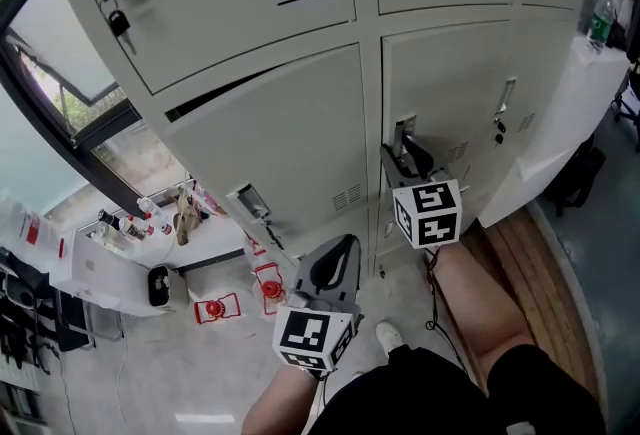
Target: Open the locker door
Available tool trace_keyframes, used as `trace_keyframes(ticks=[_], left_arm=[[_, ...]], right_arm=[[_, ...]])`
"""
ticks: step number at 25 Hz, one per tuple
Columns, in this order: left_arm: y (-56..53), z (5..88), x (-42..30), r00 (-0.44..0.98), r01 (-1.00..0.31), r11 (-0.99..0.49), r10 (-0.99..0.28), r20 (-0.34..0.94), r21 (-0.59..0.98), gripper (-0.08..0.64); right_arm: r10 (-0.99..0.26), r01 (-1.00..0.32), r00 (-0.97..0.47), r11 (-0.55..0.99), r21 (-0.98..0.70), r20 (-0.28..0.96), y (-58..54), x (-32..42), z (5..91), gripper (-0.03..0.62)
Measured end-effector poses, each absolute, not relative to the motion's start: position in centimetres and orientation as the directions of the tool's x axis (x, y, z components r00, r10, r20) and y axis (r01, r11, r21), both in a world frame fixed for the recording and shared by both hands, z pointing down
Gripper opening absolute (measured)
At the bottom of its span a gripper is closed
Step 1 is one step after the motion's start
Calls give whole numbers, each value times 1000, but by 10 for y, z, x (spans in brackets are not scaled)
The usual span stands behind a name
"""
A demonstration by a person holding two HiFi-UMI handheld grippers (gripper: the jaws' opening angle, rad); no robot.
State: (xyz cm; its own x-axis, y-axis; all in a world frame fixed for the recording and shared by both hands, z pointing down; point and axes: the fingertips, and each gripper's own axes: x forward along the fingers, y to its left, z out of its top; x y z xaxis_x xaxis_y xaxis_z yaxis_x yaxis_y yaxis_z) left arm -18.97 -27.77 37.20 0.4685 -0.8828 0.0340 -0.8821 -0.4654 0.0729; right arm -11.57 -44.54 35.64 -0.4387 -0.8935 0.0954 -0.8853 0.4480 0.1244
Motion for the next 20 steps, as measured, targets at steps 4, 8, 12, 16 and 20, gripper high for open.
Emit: trace_keyframes(ticks=[4,8,12,16,20], left_arm=[[-278,372,-195,458,-888,-455,-888,37,72,23],[-277,372,-200,455,-889,-451,-890,38,74,23],[-275,374,-201,461,-886,-457,-887,42,74,23],[-270,374,-197,473,-880,-470,-880,44,72,23],[-265,374,-192,491,-871,-487,-870,48,68,23]], right_arm=[[-888,-883,-448,457,104,102,-447,-119,358,168],[-887,-885,-449,458,82,107,-446,-119,358,163],[-882,-882,-459,467,63,108,-442,-116,358,161],[-870,-871,-481,488,56,109,-434,-112,358,161],[-858,-859,-505,511,44,98,-421,-105,357,161]])
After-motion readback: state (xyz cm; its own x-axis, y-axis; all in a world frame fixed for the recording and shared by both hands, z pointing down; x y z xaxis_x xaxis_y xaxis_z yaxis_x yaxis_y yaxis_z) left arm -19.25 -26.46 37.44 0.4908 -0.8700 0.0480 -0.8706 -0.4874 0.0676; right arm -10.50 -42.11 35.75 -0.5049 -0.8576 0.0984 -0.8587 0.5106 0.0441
